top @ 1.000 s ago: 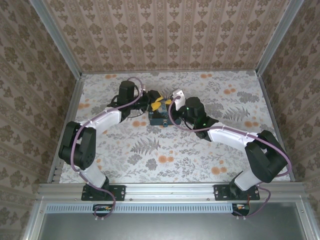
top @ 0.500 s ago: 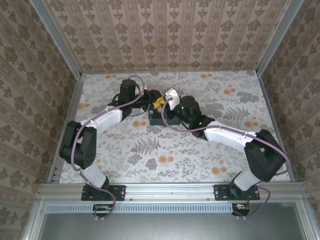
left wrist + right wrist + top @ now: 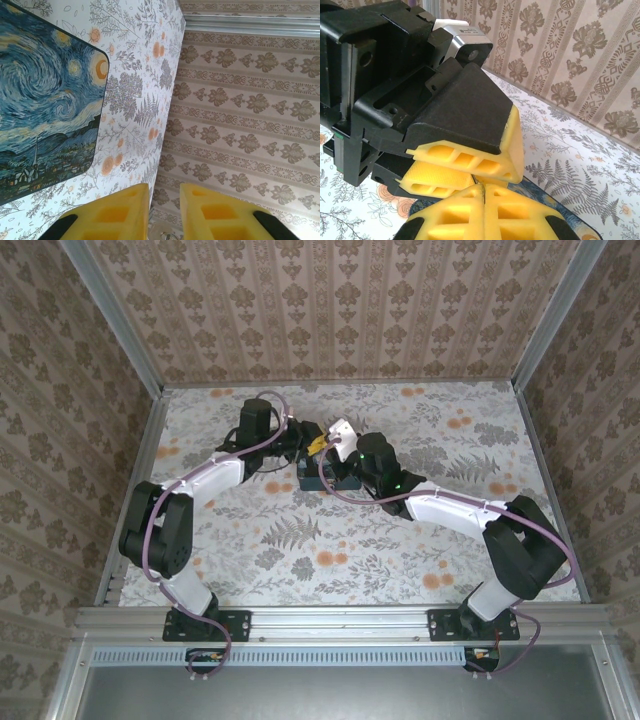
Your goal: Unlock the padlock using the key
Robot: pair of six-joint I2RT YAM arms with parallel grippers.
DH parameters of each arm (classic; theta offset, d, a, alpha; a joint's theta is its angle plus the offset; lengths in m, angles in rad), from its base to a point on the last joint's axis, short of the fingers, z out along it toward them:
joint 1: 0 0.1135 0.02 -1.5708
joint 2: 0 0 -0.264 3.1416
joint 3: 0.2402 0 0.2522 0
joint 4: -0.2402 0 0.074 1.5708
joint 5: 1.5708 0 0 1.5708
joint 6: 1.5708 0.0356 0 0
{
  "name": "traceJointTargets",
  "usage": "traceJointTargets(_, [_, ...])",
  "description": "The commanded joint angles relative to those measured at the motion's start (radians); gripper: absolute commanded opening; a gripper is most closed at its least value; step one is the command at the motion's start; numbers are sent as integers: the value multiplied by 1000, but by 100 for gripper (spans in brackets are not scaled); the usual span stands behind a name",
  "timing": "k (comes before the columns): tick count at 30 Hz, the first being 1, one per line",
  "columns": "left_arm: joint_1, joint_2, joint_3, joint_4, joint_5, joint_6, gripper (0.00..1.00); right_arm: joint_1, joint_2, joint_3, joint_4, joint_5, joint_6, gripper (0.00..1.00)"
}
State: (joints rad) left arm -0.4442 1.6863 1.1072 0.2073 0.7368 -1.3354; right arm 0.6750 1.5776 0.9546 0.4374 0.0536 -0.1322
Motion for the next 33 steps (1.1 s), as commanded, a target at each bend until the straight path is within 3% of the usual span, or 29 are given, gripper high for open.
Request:
traceJointTargets(1, [-1,9,24,-23,-1,13,20,7,18,25,3,25,-14,0])
traceJointTargets(14, [-1,14,25,-25,-14,29,0,12,13,23,11,36,-11,0])
traceJointTargets(19, [4,15,23,4,-17,48,0,6,-20,1,16,76,43,39])
traceJointTargets(24, [19,14,4,80,-26,84,0,-56,-111,-66,15,35,220,49])
traceJointTargets(33, [44,10,-10,249,-35,245,0,-188,-129,-53,-11,-253,747,58])
